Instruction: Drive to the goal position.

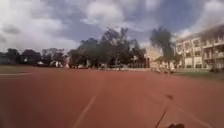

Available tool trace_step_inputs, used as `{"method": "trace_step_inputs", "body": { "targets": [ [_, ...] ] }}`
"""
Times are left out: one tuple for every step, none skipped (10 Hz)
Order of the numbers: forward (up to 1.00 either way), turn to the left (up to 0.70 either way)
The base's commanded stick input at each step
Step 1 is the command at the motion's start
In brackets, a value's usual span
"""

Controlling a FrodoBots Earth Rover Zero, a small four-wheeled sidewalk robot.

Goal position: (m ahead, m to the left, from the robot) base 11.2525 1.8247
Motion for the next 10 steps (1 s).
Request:
{"method": "trace_step_inputs", "body": {
  "targets": [
    [0.70, 0.00],
    [0.70, 0.00],
    [0.70, 0.00],
    [0.70, 0.00],
    [0.70, 0.00],
    [0.70, 0.00],
    [0.70, 0.00],
    [0.70, 0.00],
    [0.70, 0.00],
    [0.70, 0.00]
  ]
}}
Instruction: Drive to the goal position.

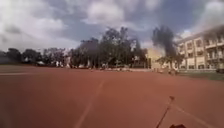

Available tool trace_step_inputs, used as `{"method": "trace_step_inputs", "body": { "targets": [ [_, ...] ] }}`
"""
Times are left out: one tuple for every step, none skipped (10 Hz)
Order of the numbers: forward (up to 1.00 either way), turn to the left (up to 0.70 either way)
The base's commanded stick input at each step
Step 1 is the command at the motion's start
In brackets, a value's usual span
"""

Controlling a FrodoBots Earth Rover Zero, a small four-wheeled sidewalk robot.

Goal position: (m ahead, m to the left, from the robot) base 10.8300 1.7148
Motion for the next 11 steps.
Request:
{"method": "trace_step_inputs", "body": {
  "targets": [
    [0.70, 0.00],
    [0.70, 0.00],
    [0.70, 0.00],
    [0.70, 0.00],
    [0.70, 0.00],
    [0.70, 0.00],
    [0.70, 0.00],
    [0.70, 0.00],
    [0.70, 0.00],
    [0.70, 0.00],
    [0.70, 0.00]
  ]
}}
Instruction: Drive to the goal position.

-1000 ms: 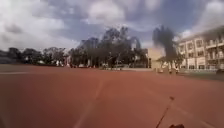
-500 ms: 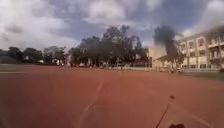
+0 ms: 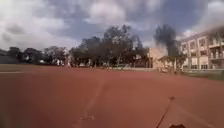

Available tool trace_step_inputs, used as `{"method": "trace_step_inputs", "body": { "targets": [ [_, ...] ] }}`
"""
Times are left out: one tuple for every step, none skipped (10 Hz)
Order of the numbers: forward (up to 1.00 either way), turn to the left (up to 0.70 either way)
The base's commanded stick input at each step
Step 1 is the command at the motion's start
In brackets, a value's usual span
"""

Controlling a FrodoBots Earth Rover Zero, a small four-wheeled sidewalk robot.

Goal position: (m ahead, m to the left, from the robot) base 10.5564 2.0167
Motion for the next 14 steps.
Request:
{"method": "trace_step_inputs", "body": {
  "targets": [
    [0.70, 0.00],
    [0.70, 0.00],
    [0.70, 0.00],
    [0.70, 0.00],
    [0.70, 0.00],
    [0.70, 0.00],
    [0.70, 0.00],
    [0.70, 0.00],
    [0.70, 0.00],
    [0.70, 0.00],
    [0.70, 0.00],
    [0.70, 0.00],
    [0.70, 0.00],
    [0.70, 0.00]
  ]
}}
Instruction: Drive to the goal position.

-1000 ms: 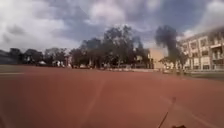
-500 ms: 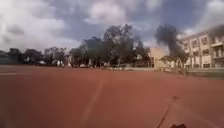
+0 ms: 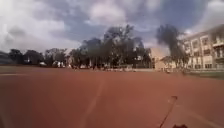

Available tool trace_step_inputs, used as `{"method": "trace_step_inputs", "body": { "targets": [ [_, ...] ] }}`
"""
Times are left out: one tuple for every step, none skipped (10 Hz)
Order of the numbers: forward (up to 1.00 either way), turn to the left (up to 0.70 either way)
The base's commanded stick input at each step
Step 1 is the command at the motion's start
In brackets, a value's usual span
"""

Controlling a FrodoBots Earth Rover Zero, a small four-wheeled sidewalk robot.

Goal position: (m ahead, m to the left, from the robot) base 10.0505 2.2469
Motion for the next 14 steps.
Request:
{"method": "trace_step_inputs", "body": {
  "targets": [
    [0.70, 0.00],
    [0.70, 0.00],
    [0.70, 0.00],
    [0.70, 0.00],
    [0.70, 0.00],
    [0.70, 0.00],
    [0.70, 0.00],
    [0.70, 0.00],
    [0.70, 0.00],
    [0.70, 0.00],
    [0.70, 0.00],
    [0.70, 0.00],
    [0.70, 0.00],
    [0.70, 0.00]
  ]
}}
